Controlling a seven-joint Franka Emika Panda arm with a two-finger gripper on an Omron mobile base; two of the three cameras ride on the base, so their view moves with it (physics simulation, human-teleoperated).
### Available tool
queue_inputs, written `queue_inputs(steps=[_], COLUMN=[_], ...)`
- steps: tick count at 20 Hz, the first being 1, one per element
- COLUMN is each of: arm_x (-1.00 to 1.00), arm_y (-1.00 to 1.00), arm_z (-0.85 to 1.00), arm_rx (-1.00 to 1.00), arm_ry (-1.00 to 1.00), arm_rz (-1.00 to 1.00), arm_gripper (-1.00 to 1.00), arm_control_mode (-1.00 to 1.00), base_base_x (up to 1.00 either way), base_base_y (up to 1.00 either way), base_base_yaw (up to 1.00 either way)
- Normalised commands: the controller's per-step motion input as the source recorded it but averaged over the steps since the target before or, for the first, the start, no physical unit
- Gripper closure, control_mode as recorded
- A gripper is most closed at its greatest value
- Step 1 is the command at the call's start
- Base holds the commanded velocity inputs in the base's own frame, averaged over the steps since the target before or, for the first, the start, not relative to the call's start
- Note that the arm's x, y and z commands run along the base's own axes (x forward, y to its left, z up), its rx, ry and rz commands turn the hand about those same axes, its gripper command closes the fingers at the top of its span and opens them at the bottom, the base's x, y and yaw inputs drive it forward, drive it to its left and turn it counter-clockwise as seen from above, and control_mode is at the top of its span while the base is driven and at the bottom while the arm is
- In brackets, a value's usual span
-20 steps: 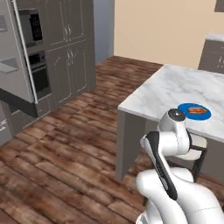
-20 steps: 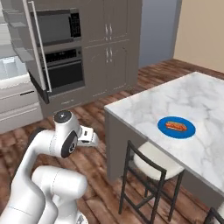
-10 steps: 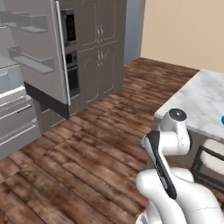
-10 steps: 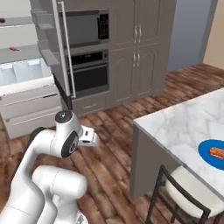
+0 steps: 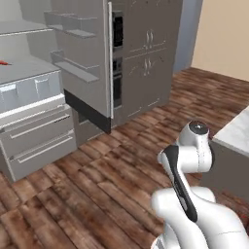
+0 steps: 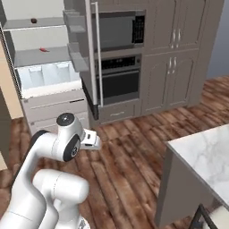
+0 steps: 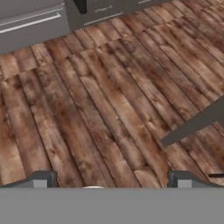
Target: Pick up the mango and apple from the fridge and place one fruit on each plate on the dining counter.
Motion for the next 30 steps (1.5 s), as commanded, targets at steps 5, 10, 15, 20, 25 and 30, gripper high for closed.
queue_inputs(steps=[5,10,15,20,25,30], arm_x=[0.0,0.0,0.0,0.0,0.0,0.0], arm_y=[0.0,0.0,0.0,0.0,0.0,0.0], arm_z=[0.0,0.0,0.0,0.0,0.0,0.0], arm_rx=[0.0,0.0,0.0,0.0,0.0,0.0], arm_ry=[0.0,0.0,0.0,0.0,0.0,0.0], arm_rz=[0.0,0.0,0.0,0.0,0.0,0.0], arm_gripper=[-1.0,-1.0,-1.0,-1.0,-1.0,-1.0], arm_control_mode=[1.0,1.0,1.0,1.0,1.0,1.0], base_base_x=[0.48,0.46,0.4,0.58,0.64,0.72], base_base_y=[0.62,0.66,0.63,0.6,0.54,0.29], base_base_yaw=[0.25,0.24,0.24,0.21,0.19,0.19])
